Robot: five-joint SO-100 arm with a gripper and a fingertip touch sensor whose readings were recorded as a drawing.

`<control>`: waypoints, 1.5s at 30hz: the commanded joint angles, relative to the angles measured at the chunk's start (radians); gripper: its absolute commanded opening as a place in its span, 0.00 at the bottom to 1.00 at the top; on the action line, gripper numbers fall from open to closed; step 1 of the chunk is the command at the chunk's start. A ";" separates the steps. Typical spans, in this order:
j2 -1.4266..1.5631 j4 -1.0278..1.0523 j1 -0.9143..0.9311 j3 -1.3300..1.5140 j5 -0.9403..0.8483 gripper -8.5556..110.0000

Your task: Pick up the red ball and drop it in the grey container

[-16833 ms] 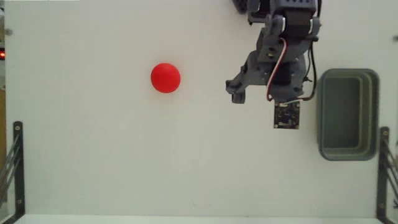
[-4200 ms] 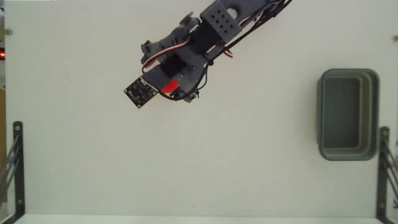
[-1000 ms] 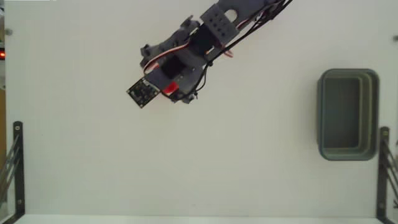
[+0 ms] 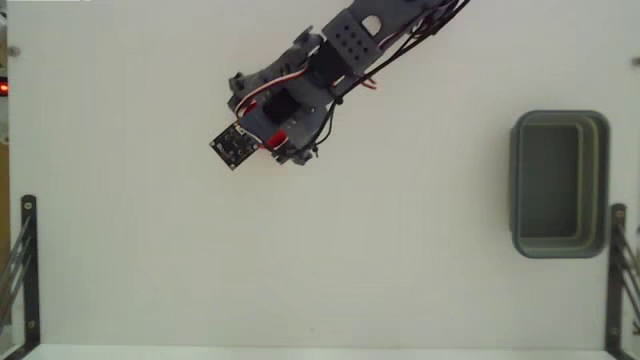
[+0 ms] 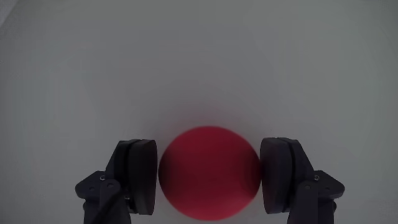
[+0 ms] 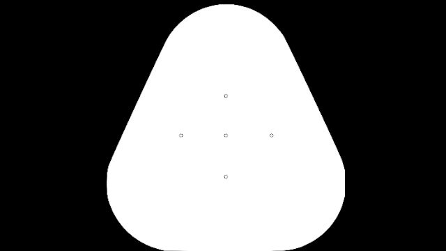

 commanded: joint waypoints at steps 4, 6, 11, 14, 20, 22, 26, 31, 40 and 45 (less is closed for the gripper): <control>0.011 -0.045 0.011 0.027 0.003 1.00; 0.007 -0.057 0.011 0.035 0.003 1.00; -0.003 -0.090 0.011 0.058 0.003 1.00; -0.009 -0.109 0.011 0.070 0.003 1.00; -0.020 -0.139 0.011 0.090 0.003 1.00; -0.021 -0.142 0.011 0.092 0.003 1.00; -0.021 -0.142 0.011 0.092 0.003 1.00; -0.021 -0.142 0.011 0.092 0.003 1.00; -0.021 -0.142 0.011 0.092 0.003 0.99; -0.021 -0.142 0.011 0.092 0.003 0.98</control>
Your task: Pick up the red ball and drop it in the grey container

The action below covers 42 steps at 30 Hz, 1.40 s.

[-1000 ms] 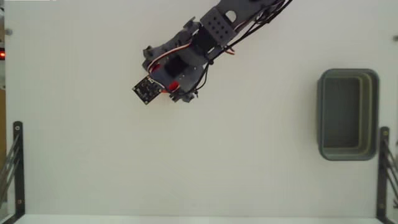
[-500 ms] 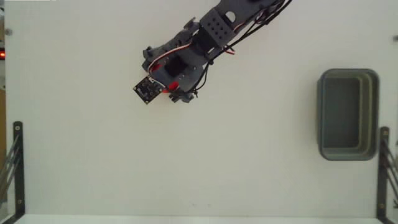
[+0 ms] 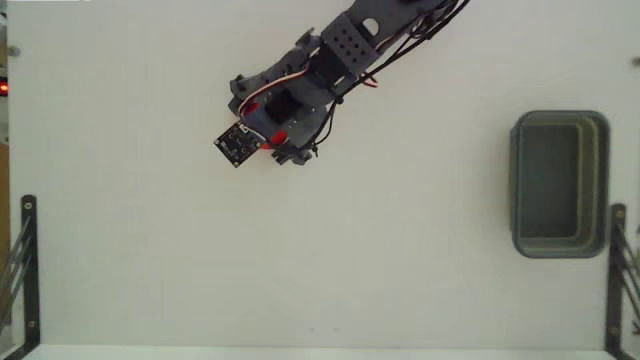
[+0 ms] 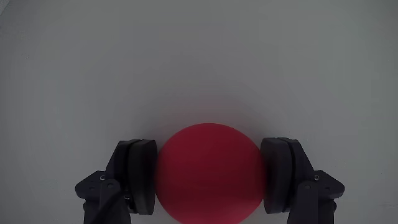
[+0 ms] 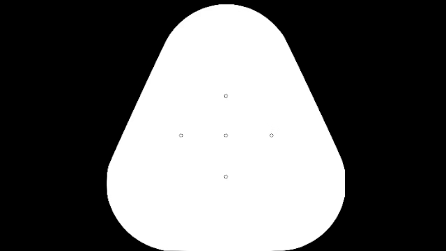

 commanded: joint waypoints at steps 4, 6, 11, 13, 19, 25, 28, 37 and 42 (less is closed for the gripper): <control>0.013 -0.005 0.011 0.004 0.005 0.97; 0.013 -0.005 0.011 0.004 0.005 0.97; 0.013 -0.005 0.011 0.004 0.005 0.96; 0.013 -0.005 0.011 0.004 0.005 0.95; 0.013 -0.005 0.011 0.004 0.005 0.94; 0.013 -0.005 0.011 0.004 0.005 0.93; 0.013 -0.005 0.011 0.004 0.005 0.92; 0.013 -0.005 0.011 0.004 0.005 0.90; 0.013 -0.005 0.011 0.004 0.005 0.89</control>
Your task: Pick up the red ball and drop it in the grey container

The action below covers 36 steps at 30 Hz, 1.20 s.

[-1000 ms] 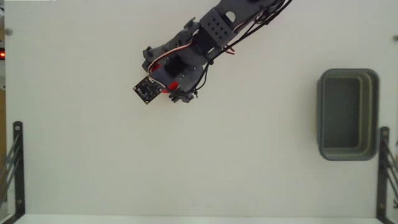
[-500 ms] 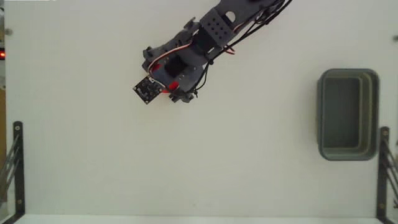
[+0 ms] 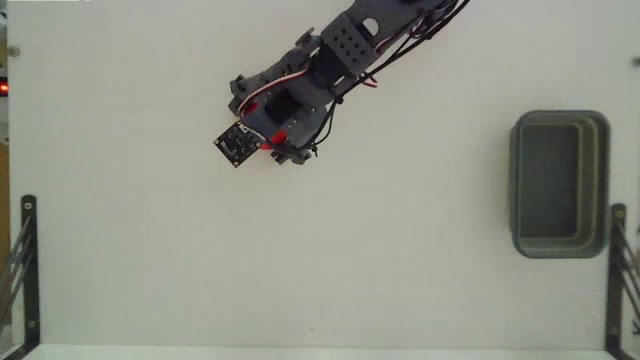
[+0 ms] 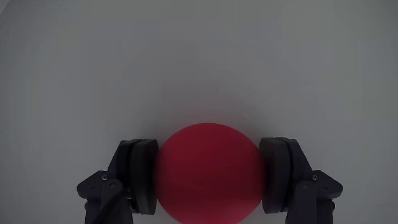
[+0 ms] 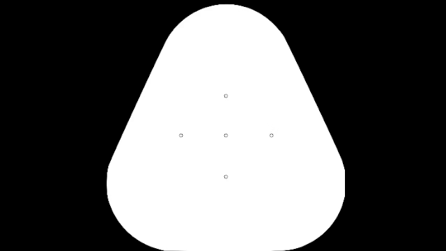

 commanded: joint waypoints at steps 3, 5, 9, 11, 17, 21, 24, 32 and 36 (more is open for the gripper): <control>0.013 -0.005 0.011 0.004 0.005 0.88; 0.013 -0.005 0.011 0.004 0.005 0.88; 0.013 -0.005 0.011 0.004 0.005 0.87; 0.013 -0.005 0.011 0.004 0.005 0.86; 0.013 -0.005 0.011 0.004 0.005 0.85; 0.013 -0.005 0.011 0.004 0.005 0.84; 0.013 -0.005 0.011 0.004 0.005 0.84; 0.013 -0.005 0.011 0.004 0.005 0.82; 0.013 -0.005 0.011 0.004 0.005 0.81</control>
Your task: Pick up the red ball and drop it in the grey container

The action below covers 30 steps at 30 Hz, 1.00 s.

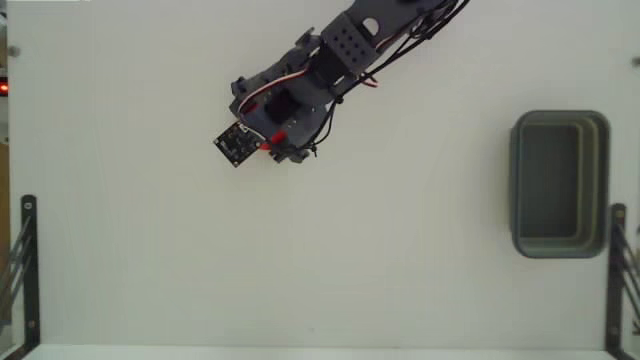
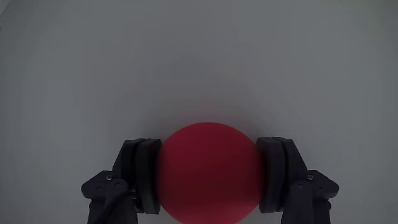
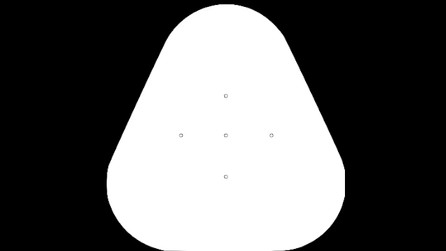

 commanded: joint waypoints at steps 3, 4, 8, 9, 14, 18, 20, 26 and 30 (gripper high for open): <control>0.013 -0.005 0.010 0.004 0.003 0.80; 0.013 -0.005 0.010 0.004 0.003 0.80; 0.013 -0.005 0.010 0.004 0.003 0.79; 0.013 -0.005 0.010 0.004 0.003 0.79; 0.013 -0.005 0.010 0.004 0.003 0.78; 0.013 -0.005 0.010 0.004 0.003 0.77; 0.013 -0.005 0.010 0.004 0.003 0.77; 0.013 -0.005 0.010 0.004 0.003 0.75; 0.013 -0.005 0.010 0.004 0.003 0.75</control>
